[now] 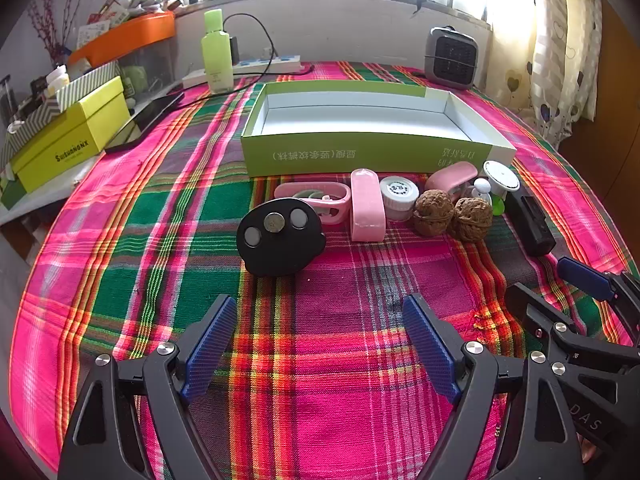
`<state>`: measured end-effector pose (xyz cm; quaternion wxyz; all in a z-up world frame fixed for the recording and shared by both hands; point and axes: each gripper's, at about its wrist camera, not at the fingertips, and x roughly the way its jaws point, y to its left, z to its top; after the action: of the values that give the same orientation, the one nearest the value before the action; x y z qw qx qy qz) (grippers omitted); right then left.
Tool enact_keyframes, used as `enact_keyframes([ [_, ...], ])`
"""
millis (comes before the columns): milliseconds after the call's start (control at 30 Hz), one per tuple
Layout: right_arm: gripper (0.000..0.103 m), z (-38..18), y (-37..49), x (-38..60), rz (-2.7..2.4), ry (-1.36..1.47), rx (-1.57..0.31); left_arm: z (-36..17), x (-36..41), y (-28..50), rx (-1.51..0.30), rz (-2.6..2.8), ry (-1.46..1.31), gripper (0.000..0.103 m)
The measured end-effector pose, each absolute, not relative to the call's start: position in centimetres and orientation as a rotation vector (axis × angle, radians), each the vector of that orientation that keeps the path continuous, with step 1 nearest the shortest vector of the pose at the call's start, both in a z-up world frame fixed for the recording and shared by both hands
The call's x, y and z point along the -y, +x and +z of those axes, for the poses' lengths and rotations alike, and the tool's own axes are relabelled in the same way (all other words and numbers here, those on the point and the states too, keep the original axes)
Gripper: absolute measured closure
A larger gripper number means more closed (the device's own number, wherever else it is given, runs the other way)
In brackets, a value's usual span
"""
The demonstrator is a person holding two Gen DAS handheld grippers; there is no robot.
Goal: Organize objects
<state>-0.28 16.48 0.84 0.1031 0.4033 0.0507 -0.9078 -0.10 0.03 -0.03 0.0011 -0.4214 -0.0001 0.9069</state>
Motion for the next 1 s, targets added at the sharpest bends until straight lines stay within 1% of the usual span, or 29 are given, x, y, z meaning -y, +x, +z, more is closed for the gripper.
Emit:
enact_keyframes([
  [667,0.033,1.0,-0.2,-17.3,-2.650,1.178,-0.138,0.1,0.4,0.0,-0.016,2.803,-1.313,0.019],
  [1000,0.033,1.4,-1.4,-19.1,-2.664,1.207,-0.085,0.7,2.3,0.0,0.081,2.794,-1.268,0.020],
])
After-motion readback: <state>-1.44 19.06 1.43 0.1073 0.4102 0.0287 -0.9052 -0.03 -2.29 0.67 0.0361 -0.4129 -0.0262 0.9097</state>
